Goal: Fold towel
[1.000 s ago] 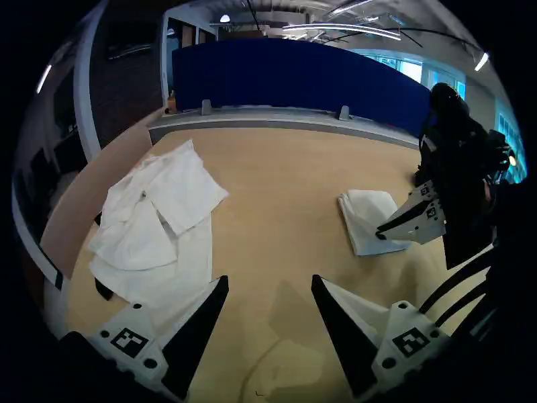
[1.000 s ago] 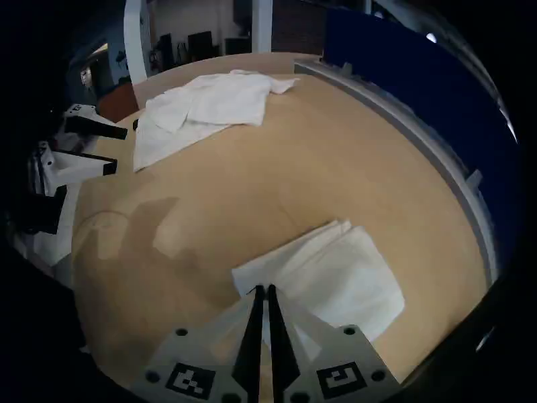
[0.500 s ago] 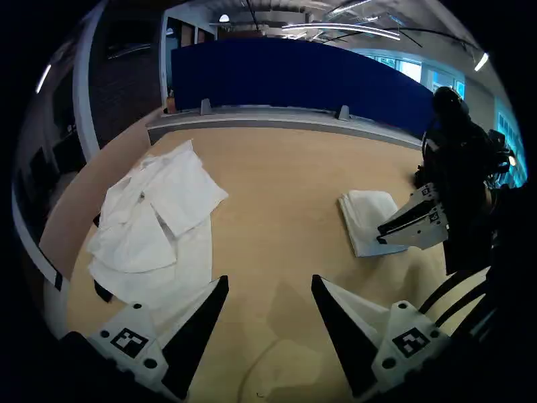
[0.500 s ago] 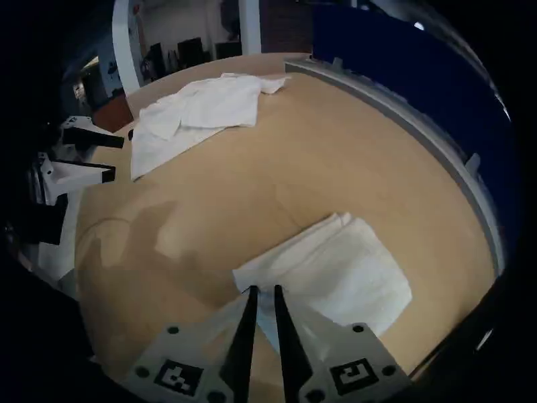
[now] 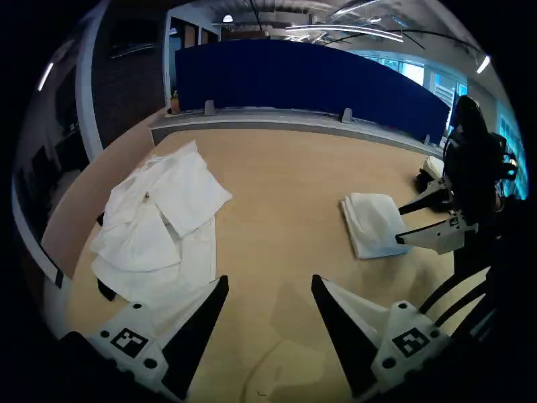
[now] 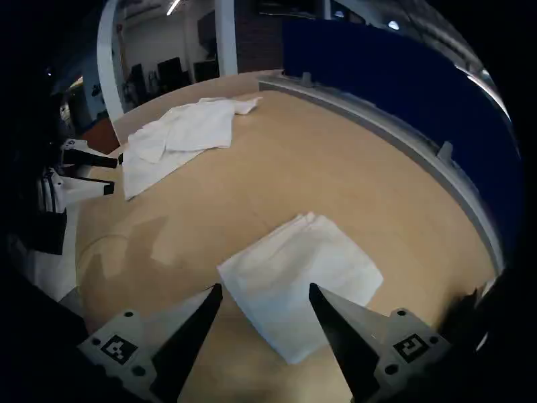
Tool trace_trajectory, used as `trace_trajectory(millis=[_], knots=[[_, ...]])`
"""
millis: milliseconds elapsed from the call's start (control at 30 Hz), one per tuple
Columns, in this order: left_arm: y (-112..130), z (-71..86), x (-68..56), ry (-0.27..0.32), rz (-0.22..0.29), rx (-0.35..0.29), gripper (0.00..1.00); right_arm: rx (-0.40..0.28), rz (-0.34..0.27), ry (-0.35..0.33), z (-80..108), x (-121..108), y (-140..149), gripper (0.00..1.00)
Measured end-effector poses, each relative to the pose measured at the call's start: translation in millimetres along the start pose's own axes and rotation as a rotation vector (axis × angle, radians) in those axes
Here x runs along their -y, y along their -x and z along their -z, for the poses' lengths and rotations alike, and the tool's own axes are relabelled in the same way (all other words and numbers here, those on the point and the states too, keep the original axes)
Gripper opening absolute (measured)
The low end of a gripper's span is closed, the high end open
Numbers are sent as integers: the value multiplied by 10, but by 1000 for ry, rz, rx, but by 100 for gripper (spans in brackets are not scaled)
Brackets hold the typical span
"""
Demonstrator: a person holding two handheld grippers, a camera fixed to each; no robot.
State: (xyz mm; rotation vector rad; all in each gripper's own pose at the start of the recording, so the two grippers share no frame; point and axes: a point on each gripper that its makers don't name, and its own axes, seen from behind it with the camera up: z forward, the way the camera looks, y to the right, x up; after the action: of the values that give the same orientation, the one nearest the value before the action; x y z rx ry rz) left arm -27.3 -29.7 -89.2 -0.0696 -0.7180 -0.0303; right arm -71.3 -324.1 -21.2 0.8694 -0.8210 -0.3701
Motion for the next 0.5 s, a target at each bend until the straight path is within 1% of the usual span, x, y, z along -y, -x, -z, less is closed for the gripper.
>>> trace_trajectory(millis=[200,500], knots=[[-20,42,-7,-2,-7,-4,92,-1,-52,42,118,-136,132,100],[-23,102,-9,-5,-5,-7,92,28,-97,91,232,-279,397,100]])
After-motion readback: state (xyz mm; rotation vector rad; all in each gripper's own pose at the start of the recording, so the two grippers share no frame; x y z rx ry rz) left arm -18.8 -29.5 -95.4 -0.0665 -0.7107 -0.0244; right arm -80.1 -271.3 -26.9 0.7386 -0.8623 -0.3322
